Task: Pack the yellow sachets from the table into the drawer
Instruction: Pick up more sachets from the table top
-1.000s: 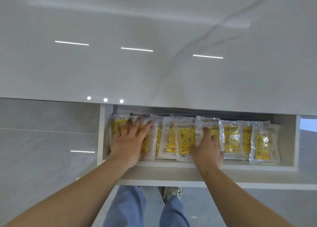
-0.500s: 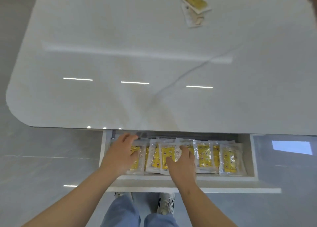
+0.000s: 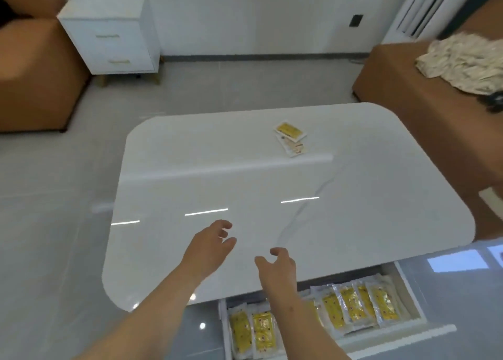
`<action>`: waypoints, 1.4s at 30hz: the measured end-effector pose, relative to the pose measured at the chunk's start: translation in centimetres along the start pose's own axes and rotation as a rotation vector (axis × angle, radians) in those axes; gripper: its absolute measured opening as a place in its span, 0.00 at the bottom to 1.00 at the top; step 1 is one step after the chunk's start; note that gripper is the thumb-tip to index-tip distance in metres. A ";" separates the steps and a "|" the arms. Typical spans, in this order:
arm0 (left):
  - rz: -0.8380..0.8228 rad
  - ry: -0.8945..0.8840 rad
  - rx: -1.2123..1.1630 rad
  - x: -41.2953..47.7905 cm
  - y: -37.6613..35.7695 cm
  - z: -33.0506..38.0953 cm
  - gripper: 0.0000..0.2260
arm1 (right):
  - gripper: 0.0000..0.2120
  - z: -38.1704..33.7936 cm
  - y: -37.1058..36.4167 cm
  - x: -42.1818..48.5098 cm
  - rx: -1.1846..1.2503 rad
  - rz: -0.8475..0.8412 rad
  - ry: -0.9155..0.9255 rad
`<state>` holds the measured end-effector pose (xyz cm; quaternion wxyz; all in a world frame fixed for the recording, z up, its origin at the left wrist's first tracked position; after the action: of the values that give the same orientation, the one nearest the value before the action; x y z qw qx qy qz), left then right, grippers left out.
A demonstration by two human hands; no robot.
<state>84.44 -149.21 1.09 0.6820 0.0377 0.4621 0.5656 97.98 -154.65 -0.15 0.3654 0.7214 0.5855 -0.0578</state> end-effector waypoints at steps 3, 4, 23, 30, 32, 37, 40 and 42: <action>-0.071 -0.085 0.102 0.3 5.7 -0.7 0.14 | 0.20 -4.5 -3.6 -2.2 0.086 0.094 -0.032; -0.087 -0.125 0.142 0.4 7.3 -0.9 0.14 | 0.20 -5.8 -4.6 -2.8 0.108 0.115 -0.043; -0.128 -0.346 0.499 10.5 16.8 7.3 0.14 | 0.19 -12.8 -5.1 3.6 0.278 0.314 -0.070; -0.143 -0.398 0.677 17.9 16.3 11.0 0.15 | 0.20 -12.8 -4.5 9.7 0.275 0.337 -0.135; -0.165 -0.435 0.731 21.2 15.5 12.4 0.15 | 0.20 -12.8 -4.9 12.2 0.276 0.361 -0.176; -0.233 -0.578 0.837 31.7 11.3 16.4 0.16 | 0.20 -12.9 -5.9 21.1 0.273 0.441 -0.284; -0.306 -0.726 0.897 38.4 7.2 18.6 0.17 | 0.20 -12.4 -6.5 27.6 0.240 0.505 -0.337; -0.328 -0.845 0.953 42.0 4.8 19.6 0.18 | 0.23 -11.8 -7.0 31.7 0.186 0.527 -0.366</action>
<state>91.29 -104.46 -9.68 0.7906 0.4835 0.3545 0.1243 97.43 -121.85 -11.00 0.3994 0.8559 0.2955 -0.1434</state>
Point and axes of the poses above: each hand's wrist, its own x-axis towards the middle knuckle, its own y-axis out of the back of the hand, z = x × y, the point moved 1 cm from there along x, towards the middle knuckle, and after that the axes turned 11 degrees about y, right-handed, at the moved point
